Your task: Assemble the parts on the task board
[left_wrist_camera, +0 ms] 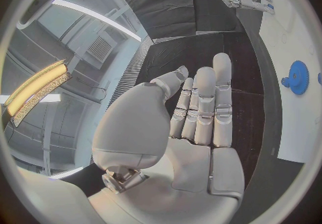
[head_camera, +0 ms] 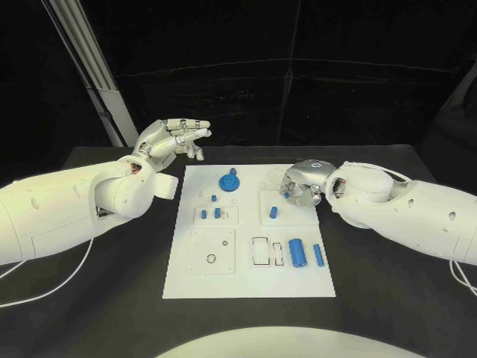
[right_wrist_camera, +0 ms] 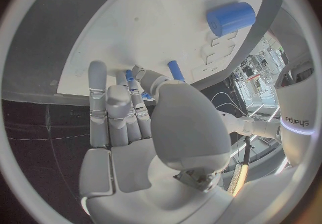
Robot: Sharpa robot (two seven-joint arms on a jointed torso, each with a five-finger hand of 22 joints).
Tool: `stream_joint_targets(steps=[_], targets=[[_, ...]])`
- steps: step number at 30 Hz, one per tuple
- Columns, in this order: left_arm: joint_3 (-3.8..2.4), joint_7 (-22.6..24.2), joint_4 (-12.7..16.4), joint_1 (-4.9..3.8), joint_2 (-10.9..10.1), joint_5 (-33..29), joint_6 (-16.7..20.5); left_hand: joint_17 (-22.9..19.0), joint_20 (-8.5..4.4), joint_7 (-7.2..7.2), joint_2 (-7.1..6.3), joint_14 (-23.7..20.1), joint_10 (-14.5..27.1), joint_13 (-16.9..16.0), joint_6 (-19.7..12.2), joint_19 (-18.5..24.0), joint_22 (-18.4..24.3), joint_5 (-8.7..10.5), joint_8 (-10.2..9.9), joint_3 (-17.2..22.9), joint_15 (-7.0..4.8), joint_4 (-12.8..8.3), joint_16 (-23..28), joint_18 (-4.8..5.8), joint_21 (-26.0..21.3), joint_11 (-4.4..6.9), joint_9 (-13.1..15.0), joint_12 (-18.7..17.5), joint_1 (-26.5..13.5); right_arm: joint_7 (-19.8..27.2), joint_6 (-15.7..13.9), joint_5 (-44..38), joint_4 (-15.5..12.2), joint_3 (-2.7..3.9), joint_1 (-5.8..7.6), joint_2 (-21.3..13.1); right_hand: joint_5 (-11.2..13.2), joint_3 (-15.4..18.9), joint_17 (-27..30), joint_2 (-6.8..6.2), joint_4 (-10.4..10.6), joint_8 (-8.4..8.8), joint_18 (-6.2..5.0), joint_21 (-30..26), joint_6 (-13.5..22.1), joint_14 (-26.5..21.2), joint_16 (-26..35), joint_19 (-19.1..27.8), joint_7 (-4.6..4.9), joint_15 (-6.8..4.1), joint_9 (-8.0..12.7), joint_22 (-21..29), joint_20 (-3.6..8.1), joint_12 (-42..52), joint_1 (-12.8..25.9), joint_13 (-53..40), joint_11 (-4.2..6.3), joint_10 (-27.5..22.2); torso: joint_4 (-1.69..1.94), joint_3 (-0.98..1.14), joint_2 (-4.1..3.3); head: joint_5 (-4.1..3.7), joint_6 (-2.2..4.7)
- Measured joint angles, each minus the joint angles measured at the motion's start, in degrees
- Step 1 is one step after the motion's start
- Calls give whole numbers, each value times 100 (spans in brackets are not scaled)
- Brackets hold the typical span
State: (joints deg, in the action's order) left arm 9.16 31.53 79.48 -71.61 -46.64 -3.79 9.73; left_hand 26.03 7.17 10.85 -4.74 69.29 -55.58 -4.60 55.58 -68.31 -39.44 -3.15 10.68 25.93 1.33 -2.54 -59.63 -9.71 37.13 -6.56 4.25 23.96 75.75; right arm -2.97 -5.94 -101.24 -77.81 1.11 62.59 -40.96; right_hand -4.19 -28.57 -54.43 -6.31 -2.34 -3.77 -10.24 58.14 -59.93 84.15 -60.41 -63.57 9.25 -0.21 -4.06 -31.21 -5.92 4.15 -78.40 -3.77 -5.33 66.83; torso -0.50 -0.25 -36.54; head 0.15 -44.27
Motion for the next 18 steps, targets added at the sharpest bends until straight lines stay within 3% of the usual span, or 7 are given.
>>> stream_joint_targets(steps=[7,16,18], targets=[[1,-4,-2,0,-11,-7,-2,0,0,0,0,0,0,-1,0,0,7,0,0,0,0,0,0,0,0,0,0,0,0,2,-25,-21,24,3,-6,26,0,-123,-153,0,-46,0,0,199,-40,0,-200,0,14,0,-14,-243,0,5,0,-1,1,3,-1,0,-2,3,5],[1,-11,-1,0,-17,-13,-5,-10,0,0,0,-20,0,-1,0,0,12,0,0,0,21,0,22,1,0,0,1,0,0,-50,14,-99,47,14,0,79,32,-269,-427,108,-193,-121,0,576,-377,-22,-537,-189,-97,-22,-85,-756,59,165,-109,-36,116,384,-2,3,-7,-8,-1],[1,-13,-1,0,-18,-14,-5,-10,0,0,0,-20,0,-1,0,0,12,0,0,0,21,0,22,0,0,0,1,0,0,-76,27,-136,45,16,0,92,57,-252,-481,126,-211,-122,92,648,-433,-22,-599,-219,-113,-22,-89,-865,89,166,-127,-51,130,429,-2,3,-8,-13,-1]])
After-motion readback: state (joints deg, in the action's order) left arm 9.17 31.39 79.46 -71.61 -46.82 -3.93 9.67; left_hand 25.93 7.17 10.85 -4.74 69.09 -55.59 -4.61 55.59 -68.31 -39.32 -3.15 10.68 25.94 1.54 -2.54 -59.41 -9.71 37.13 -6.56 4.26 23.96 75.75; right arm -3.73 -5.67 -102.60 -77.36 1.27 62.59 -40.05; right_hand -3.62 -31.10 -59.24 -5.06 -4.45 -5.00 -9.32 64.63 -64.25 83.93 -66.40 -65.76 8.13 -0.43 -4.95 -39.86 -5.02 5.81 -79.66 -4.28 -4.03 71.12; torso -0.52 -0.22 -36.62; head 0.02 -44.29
